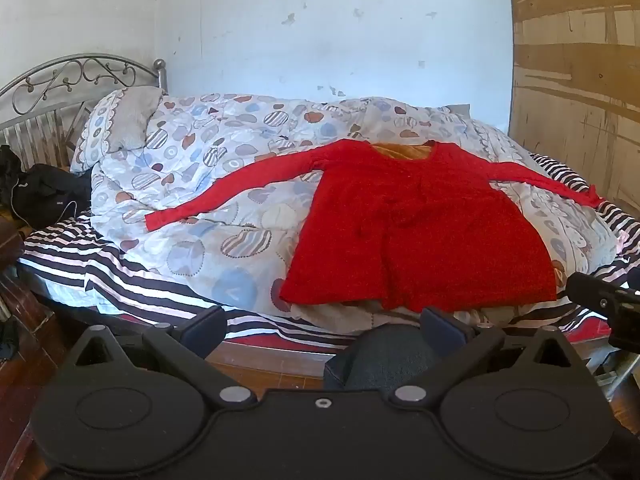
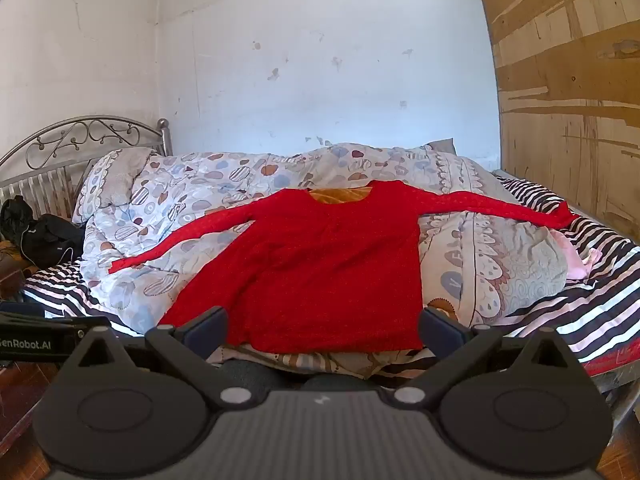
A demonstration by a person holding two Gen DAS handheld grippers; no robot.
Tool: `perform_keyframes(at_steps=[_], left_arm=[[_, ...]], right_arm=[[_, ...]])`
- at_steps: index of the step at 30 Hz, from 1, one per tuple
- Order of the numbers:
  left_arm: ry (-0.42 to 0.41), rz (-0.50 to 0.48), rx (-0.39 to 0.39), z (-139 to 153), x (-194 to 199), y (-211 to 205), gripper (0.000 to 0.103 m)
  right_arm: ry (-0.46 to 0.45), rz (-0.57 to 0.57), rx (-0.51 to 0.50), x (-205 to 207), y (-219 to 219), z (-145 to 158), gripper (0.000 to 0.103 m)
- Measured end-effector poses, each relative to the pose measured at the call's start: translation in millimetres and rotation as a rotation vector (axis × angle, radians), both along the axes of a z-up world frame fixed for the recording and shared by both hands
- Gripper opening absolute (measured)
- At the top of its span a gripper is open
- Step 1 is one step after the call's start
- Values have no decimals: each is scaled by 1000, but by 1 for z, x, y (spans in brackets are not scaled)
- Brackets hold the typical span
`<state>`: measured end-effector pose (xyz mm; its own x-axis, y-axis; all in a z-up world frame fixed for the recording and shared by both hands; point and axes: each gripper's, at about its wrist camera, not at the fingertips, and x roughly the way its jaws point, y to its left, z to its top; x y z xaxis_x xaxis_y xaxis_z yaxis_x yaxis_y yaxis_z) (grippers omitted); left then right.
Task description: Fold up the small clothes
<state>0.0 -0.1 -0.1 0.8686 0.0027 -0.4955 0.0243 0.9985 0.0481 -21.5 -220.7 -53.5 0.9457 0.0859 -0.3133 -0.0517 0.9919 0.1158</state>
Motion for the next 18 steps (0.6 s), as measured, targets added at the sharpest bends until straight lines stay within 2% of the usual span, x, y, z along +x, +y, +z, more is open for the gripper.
perform_keyframes(at_steps=[18], left_arm=[[-1, -6, -9, 0, -4, 7, 102]], right_arm=[[-6, -1, 0, -1, 0, 0, 103]])
